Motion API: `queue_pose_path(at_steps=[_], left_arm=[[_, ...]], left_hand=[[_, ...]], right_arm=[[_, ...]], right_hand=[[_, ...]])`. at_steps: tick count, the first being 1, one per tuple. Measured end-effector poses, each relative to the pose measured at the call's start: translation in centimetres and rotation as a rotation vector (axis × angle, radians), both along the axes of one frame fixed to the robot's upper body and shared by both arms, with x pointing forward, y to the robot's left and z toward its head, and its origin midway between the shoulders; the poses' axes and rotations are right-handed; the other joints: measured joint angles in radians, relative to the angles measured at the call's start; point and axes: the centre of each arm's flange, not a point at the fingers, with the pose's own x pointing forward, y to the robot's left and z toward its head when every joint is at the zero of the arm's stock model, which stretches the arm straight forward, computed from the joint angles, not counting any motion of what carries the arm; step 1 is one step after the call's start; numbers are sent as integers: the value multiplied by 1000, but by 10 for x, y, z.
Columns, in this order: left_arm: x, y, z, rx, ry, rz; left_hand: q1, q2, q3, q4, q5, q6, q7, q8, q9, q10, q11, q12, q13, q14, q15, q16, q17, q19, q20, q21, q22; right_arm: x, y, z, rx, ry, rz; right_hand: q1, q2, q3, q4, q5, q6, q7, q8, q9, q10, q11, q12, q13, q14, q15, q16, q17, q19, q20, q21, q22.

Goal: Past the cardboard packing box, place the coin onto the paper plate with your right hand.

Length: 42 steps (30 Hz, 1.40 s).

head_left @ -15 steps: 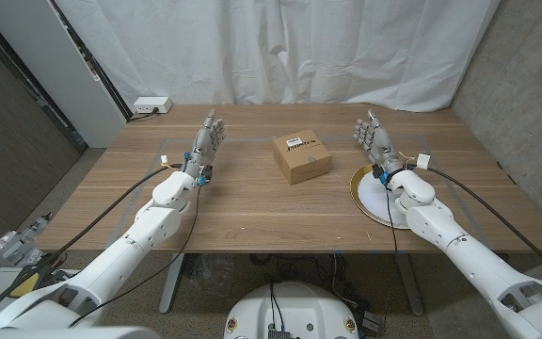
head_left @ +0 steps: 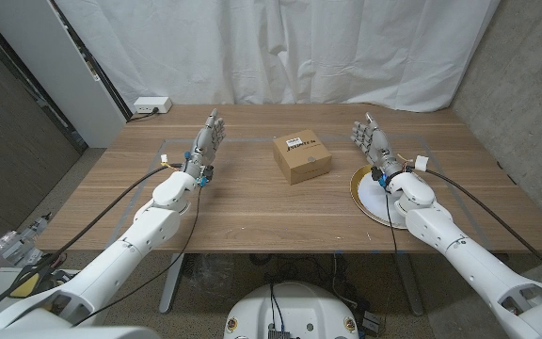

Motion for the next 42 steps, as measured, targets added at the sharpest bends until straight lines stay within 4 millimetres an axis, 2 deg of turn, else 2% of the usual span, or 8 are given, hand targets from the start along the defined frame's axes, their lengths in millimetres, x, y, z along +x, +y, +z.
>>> queue_pose_path(at_steps=[2,12,16,23,29,35,42], left_arm=[[-1,0,1,3,1,4],[-2,2,5,23,-4,3],[-3,3,8,37,-9,-2],[-3,6,13,41,-11,-13],[-2,9,15,45,-9,-18],[-1,9,16,47,-3,-18],[-2,10,16,57,0,-20]], left_hand=[[5,5,0,0,0,0,0,0,0,0,0,0,0,7,-3,0,0,0,0,0,0],[27,27,10,-10,0,35,5,8,0,32,0,8,0,33,-3,4,0,24,2,12,0],[32,33,12,-12,0,50,-3,15,0,51,0,14,0,50,-4,4,0,38,3,15,0],[56,38,13,-20,-16,156,5,36,0,154,0,35,0,149,-7,19,0,112,-1,27,0],[61,43,12,-20,-21,174,2,38,0,175,-4,39,0,161,-4,19,0,113,-2,27,0],[62,43,13,-20,-20,182,7,38,0,175,-4,39,0,161,-4,19,0,117,-5,27,0],[66,47,16,-24,-20,182,7,38,0,175,-4,31,0,161,-4,19,0,116,-5,27,0]], right_arm=[[-2,1,1,-4,-5,1],[-14,6,2,-15,-28,-7],[-20,9,2,-14,-43,-7],[-28,12,2,-26,-56,-5],[-34,16,2,-42,-69,-7],[-42,20,4,-50,-97,-7],[-52,22,6,-59,-128,-7]], right_hand=[[1,1,3,-3,0,9,-9,4,0,11,0,4,3,1,-1,0,0,8,0,0,0],[11,1,8,-8,0,25,-7,5,0,30,-5,8,5,20,-9,8,0,27,-5,7,0],[11,1,8,-9,-5,36,-7,5,0,41,-5,14,5,30,-9,8,0,33,-7,7,0],[18,7,9,-15,-5,47,-11,5,0,46,-11,15,5,35,-14,8,0,39,-3,7,0],[22,11,12,-18,-5,54,-18,11,0,57,-14,15,5,39,-10,8,0,43,-7,7,0],[32,14,19,-25,-5,79,-33,11,0,88,-37,23,2,53,-25,8,0,54,-7,7,5],[38,9,19,-33,-5,95,-31,11,0,97,-36,23,2,59,-30,8,0,54,-7,7,5]])
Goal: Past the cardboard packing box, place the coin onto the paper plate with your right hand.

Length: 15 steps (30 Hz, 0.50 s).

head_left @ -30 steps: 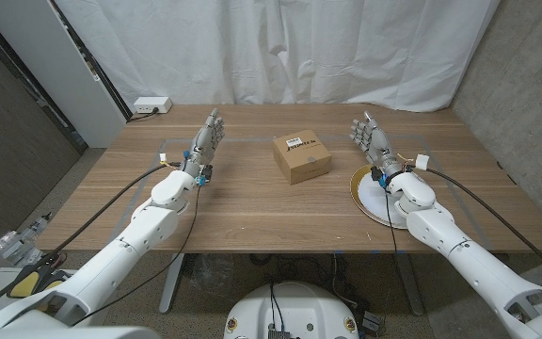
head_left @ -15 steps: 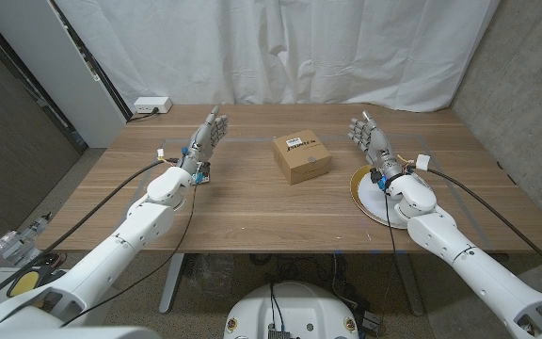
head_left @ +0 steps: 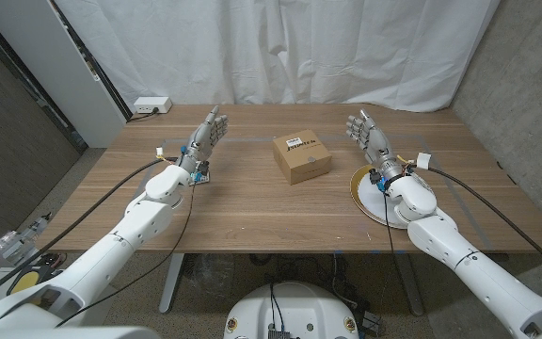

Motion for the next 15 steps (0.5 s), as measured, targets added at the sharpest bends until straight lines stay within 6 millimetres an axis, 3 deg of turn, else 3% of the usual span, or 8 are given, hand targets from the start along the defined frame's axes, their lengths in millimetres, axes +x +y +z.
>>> queue_pose_path(at_steps=[15], left_arm=[[-7,3,8,9,-24,-1]], left_hand=[[11,11,4,-4,-8,7,-7,-6,0,4,-4,0,0,0,0,-5,0,0,0,0,0]], right_arm=[[-15,1,2,-29,-50,8]], right_hand=[[7,7,0,0,0,4,3,0,3,5,5,0,0,0,0,0,0,0,0,0,0]])
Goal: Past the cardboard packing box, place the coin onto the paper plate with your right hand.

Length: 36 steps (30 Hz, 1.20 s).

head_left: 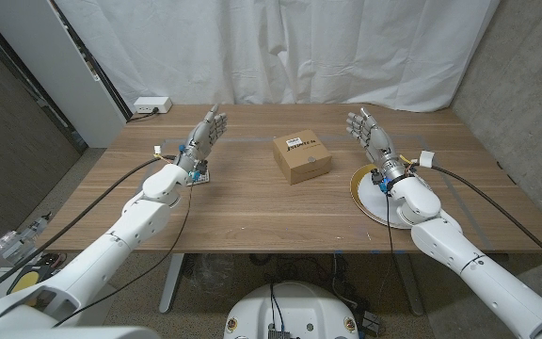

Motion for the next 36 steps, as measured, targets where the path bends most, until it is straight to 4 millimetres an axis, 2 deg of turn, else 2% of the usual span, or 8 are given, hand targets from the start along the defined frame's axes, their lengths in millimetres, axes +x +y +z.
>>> queue_pose_path(at_steps=[8,14,17,23,30,36], left_arm=[[-4,-1,2,1,-8,7],[-8,-3,-1,-9,-8,23],[-10,-5,-2,-12,-8,30],[-16,-5,-3,-12,-13,45],[-19,-4,-4,-19,-16,64],[-19,-5,-5,-26,-15,70]], left_hand=[[7,7,0,0,-4,9,-2,0,0,5,-5,0,0,0,0,0,0,0,0,-6,0],[11,11,-4,-4,-4,1,-10,-6,5,1,-16,-8,0,1,-9,-7,0,0,0,-6,0],[13,13,0,-8,-4,-2,-13,-8,5,1,-16,-14,0,-3,-13,-7,0,0,0,-9,0],[13,13,0,-8,-11,-2,-13,-8,5,1,-16,-15,0,-4,-14,-11,0,-4,4,-9,0],[24,15,0,-8,-15,-11,-22,-17,5,-13,-30,-23,0,-17,-26,-15,0,-6,4,-13,0],[28,18,0,-8,-19,-17,-27,-21,5,-17,-34,-23,0,-24,-34,-15,0,-13,5,-17,0]], right_arm=[[-9,-2,-3,-4,-19,1],[-15,-6,-4,-5,-39,-1],[-18,-7,-5,-3,-50,1],[-23,-9,-10,-3,-61,6],[-32,-10,-13,-3,-77,-3],[-39,-10,-14,-4,-90,-14]], right_hand=[[5,5,4,-4,-3,21,12,0,2,5,5,0,0,3,3,-2,0,0,0,0,0],[17,1,9,-13,-3,48,-1,8,2,22,18,0,0,18,0,-2,0,19,-3,0,0],[21,5,10,-18,-3,58,-7,8,2,31,16,0,0,29,-6,-2,0,32,-3,4,0],[28,-2,11,-19,-3,66,-5,8,2,38,13,0,0,32,-4,-2,0,32,-3,4,0],[52,-4,15,-34,-3,113,-12,11,2,103,6,13,0,95,-17,3,-2,95,-2,12,-3],[58,-8,22,-41,-3,118,-17,14,1,112,-1,17,0,101,-23,3,-2,107,0,19,-3]])
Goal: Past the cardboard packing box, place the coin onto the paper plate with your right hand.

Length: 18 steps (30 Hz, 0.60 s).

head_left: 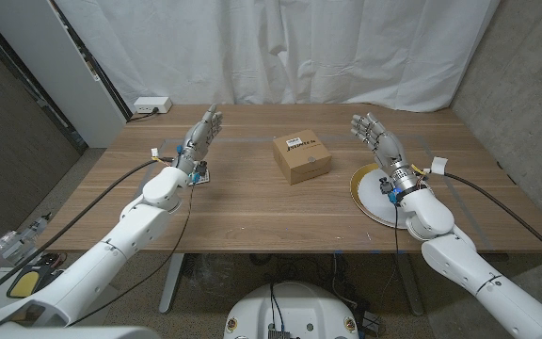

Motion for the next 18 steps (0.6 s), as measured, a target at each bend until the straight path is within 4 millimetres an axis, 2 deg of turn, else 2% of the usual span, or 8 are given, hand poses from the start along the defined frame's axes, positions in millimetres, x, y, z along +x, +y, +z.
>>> queue_pose_path(at_steps=[8,9,14,18], left_arm=[[3,0,1,5,5,-2],[3,1,0,8,6,0],[1,5,3,17,7,7],[0,10,3,17,8,15]], left_hand=[[1,1,0,0,-4,-3,-3,0,0,-7,-3,-8,0,-10,0,-7,0,-9,-2,-4,0],[1,1,0,0,-4,-3,-3,-4,0,-9,-2,-8,0,-10,0,-7,0,-9,-2,-4,0],[1,1,0,0,-4,-4,-3,-4,0,-9,-2,-8,0,-18,2,-7,0,-9,-2,-4,0],[1,1,0,0,-4,-11,-3,-7,0,-20,-2,-13,0,-27,5,-7,0,-14,4,-4,0]], right_arm=[[-9,1,-1,-8,-14,-14],[-10,2,-1,-10,-16,-18],[-14,3,-4,-22,-14,-38],[-17,5,-6,-28,-21,-56]], right_hand=[[30,-9,7,-7,0,6,3,-6,0,-14,-7,-13,0,-4,-1,-9,0,-6,-3,-11,0],[35,-4,8,-8,0,2,-1,-8,0,-18,-11,-16,0,-12,-1,-12,0,-20,-3,-13,0],[40,-9,10,-9,0,-1,-4,-12,0,-22,-15,-16,0,-18,-1,-16,0,-22,0,-16,0],[57,-6,15,-15,0,15,-20,-12,0,-21,-15,-16,0,-18,-1,-16,1,-22,0,-17,0]])
